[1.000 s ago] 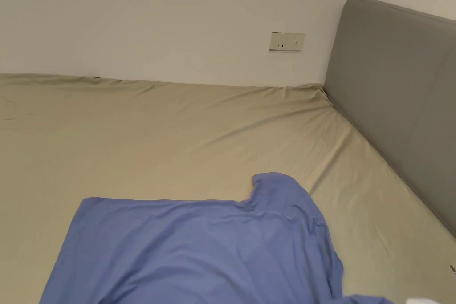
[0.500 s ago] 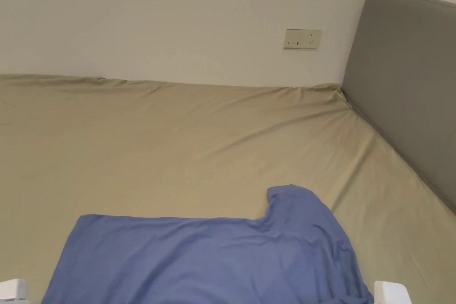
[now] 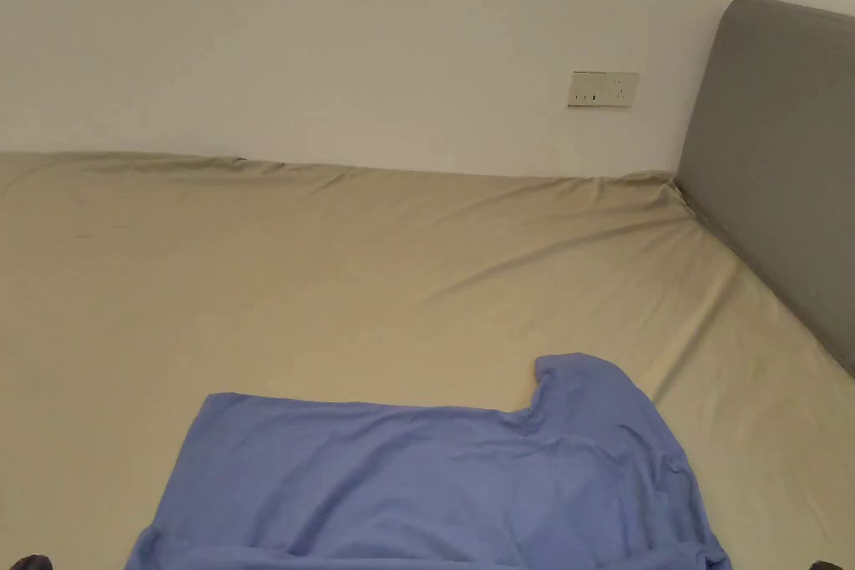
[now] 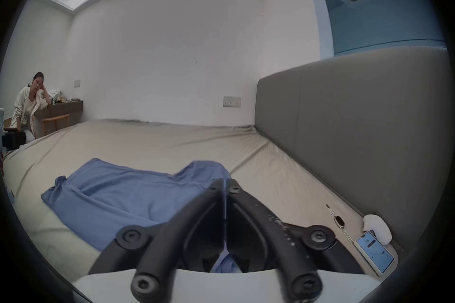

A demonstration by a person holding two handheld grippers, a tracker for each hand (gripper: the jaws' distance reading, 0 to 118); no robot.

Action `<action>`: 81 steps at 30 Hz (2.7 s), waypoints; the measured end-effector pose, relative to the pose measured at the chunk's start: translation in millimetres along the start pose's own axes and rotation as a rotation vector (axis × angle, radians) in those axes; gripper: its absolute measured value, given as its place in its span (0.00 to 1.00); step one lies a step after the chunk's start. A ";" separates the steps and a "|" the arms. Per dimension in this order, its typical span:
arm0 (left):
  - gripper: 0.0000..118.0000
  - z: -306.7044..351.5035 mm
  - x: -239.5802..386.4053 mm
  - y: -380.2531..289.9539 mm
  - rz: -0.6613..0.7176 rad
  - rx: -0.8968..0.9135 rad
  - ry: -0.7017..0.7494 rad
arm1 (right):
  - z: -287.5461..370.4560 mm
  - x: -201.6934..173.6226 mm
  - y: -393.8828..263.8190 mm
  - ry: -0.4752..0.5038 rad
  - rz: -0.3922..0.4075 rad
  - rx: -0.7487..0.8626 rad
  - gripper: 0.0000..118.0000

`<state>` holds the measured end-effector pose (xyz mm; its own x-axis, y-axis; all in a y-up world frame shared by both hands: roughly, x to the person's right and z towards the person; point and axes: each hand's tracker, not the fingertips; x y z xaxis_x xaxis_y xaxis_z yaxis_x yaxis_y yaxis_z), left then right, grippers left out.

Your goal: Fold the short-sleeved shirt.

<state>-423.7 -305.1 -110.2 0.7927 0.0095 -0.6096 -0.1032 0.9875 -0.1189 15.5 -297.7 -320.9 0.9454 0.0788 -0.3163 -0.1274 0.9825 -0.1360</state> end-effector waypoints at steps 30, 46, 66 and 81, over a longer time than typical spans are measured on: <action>0.08 -150.7 7.0 -42.3 -0.003 -0.858 -0.189 | -140.1 45.9 -77.1 0.123 -0.034 -0.701 0.74; 0.06 -105.8 -33.9 10.1 0.131 -0.796 -0.226 | -90.9 59.4 -3.8 0.235 -0.181 -0.693 0.09; 0.62 2.3 -73.4 -52.7 0.090 -0.795 -0.062 | 14.8 81.7 -78.6 0.060 -0.091 -0.782 0.65; 0.00 -9.3 -11.8 82.5 0.088 -0.058 -0.182 | 25.8 20.1 52.8 0.105 -0.049 -0.046 0.01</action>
<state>-447.2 -225.2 -120.1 0.8739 0.1291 -0.4686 -0.2074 0.9709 -0.1193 35.5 -239.9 -310.2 0.9146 0.0102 -0.4042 -0.0975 0.9758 -0.1959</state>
